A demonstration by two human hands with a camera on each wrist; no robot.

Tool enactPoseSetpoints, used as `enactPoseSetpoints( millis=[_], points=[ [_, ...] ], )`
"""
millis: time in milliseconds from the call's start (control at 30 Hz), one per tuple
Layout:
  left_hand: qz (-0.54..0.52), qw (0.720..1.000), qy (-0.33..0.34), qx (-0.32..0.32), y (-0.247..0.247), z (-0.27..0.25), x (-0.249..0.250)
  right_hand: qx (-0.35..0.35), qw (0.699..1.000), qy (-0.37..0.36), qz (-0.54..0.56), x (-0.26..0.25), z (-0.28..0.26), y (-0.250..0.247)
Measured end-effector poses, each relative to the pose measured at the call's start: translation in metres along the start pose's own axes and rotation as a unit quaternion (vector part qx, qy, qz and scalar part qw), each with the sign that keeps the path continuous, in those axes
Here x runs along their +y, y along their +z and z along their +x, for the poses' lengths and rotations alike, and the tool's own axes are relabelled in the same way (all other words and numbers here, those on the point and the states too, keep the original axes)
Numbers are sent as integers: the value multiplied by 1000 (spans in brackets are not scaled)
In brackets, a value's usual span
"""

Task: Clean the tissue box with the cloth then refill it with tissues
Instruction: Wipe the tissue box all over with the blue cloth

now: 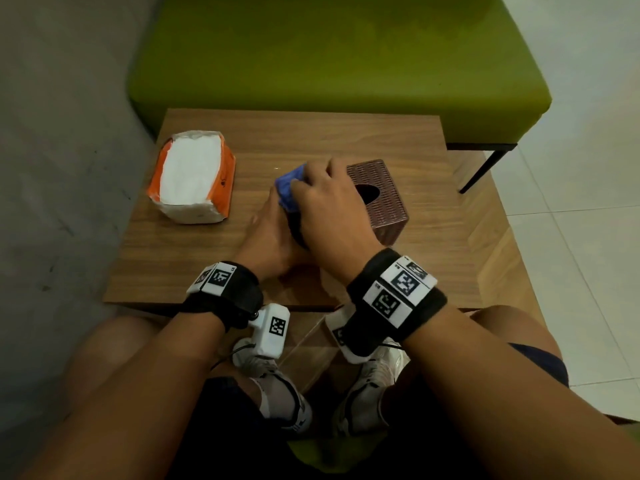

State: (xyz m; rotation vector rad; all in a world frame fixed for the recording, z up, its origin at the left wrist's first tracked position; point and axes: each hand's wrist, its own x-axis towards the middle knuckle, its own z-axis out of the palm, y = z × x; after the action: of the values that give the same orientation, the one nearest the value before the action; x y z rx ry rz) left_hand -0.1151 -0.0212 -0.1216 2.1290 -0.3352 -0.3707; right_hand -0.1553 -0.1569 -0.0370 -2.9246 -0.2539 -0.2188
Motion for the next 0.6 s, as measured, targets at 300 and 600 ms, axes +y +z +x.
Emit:
enactPoseSetpoints(
  millis=[300, 600],
  points=[
    [-25, 1000, 6, -11, 0, -4, 4, 14, 996, 93, 6, 25, 10, -10],
    [-11, 1000, 15, -10, -1, -7, 4, 44, 985, 167, 19, 66, 8, -14]
  ],
)
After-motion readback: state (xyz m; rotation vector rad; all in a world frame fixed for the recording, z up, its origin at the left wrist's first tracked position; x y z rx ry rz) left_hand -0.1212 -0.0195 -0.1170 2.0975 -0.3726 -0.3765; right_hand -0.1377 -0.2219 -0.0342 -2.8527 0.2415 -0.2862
